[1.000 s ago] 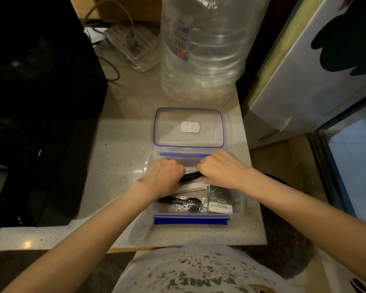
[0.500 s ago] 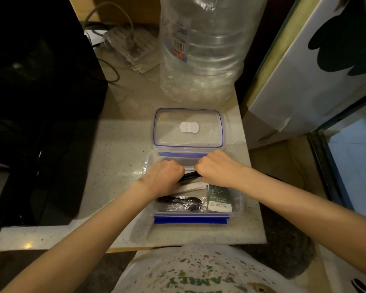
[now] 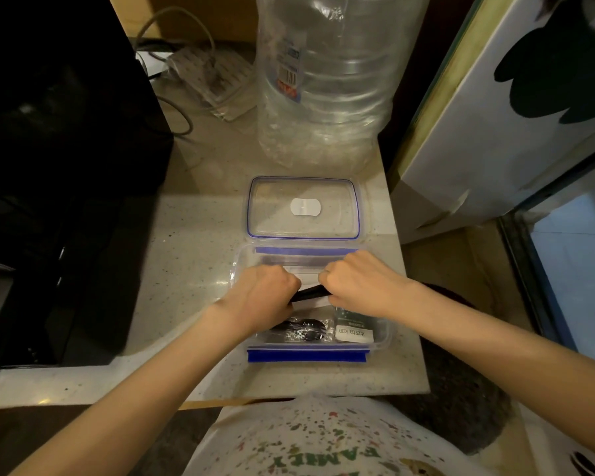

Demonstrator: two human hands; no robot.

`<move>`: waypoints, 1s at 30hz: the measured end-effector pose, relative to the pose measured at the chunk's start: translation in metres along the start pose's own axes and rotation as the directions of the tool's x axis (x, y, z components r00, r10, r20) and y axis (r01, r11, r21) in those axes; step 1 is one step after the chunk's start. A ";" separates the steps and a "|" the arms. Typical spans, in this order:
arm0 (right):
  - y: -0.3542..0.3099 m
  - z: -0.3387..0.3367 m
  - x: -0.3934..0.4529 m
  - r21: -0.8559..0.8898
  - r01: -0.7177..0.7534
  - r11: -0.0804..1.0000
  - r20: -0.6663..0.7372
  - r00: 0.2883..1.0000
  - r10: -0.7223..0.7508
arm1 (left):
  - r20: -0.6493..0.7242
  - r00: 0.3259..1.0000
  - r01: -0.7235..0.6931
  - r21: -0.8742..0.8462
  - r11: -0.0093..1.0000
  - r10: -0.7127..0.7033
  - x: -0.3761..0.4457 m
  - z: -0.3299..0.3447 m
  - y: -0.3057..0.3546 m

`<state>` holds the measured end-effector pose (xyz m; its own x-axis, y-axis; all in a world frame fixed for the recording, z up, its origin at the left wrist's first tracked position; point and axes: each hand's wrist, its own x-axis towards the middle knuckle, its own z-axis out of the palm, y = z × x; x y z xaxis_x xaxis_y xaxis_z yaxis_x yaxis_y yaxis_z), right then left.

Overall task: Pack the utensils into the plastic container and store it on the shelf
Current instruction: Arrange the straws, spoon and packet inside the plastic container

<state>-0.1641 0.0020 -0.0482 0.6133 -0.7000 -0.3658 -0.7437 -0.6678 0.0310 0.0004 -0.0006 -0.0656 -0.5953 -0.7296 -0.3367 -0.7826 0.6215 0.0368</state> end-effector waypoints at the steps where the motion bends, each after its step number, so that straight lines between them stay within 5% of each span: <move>1: -0.002 0.003 -0.002 0.012 0.007 1.000 -0.016 1.000 -0.007 | 0.007 1.000 0.007 -0.014 1.000 -0.007 -0.001 0.002 0.001; 4: -0.006 0.009 -0.006 0.018 0.015 1.000 -0.074 0.997 -0.014 | 0.020 1.000 0.012 -0.149 0.989 -0.009 -0.003 0.009 0.001; 8: -0.010 0.007 -0.007 -0.001 -0.009 1.000 0.014 1.000 0.009 | 0.079 0.997 0.030 -0.342 0.939 -0.003 -0.005 0.012 -0.001; 13: -0.009 0.006 -0.005 0.029 0.016 0.999 0.038 0.999 -0.017 | 0.103 0.994 0.000 -0.291 0.957 0.032 -0.006 0.013 0.003; 16: 0.000 -0.006 -0.005 0.217 -0.002 0.976 0.104 0.994 -0.022 | 0.119 0.992 -0.017 -0.270 0.963 0.051 -0.005 0.013 0.005; 19: 0.012 -0.012 0.003 0.414 -0.090 0.906 0.013 0.996 0.093 | 0.116 0.992 -0.020 -0.274 0.961 0.054 -0.005 0.014 0.004; 22: 0.013 -0.007 0.017 0.302 -0.103 0.948 -0.075 0.988 0.132 | 0.107 0.993 -0.024 -0.269 0.963 0.055 -0.005 0.015 0.004; 30: -0.007 0.002 0.032 0.049 0.006 0.999 0.055 0.998 -0.009 | 0.126 0.990 -0.034 -0.222 0.974 0.063 -0.007 0.018 0.008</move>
<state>-0.1400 -0.0152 -0.0614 0.6043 -0.6792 -0.4166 -0.7520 -0.6589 -0.0165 0.0017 0.0146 -0.0794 -0.6156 -0.6475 -0.4493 -0.7831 0.5667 0.2562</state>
